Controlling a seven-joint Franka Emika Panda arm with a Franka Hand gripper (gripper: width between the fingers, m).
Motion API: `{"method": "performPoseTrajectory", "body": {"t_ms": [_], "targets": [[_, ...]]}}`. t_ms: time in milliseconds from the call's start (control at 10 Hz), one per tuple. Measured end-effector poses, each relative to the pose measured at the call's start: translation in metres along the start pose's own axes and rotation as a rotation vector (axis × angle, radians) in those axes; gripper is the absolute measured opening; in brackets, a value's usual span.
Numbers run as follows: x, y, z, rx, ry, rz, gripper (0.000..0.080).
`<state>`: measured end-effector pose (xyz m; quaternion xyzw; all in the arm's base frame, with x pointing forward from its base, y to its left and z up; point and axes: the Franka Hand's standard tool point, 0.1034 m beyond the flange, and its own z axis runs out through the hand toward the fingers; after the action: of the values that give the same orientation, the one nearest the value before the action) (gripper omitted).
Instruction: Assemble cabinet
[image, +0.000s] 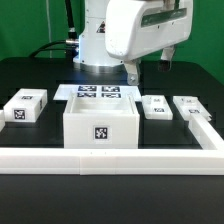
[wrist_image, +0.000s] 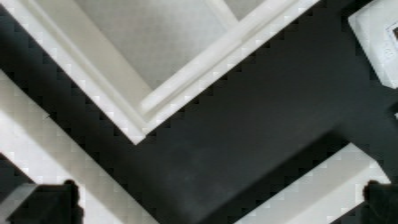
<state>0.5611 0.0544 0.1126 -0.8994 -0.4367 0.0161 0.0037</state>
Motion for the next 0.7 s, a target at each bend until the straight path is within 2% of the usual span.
{"method": "performPoseTrajectory", "body": {"t_ms": [700], "targets": [[0.0000, 0.0000, 0.0001, 0.000, 0.000, 0.000, 0.0799]]}}
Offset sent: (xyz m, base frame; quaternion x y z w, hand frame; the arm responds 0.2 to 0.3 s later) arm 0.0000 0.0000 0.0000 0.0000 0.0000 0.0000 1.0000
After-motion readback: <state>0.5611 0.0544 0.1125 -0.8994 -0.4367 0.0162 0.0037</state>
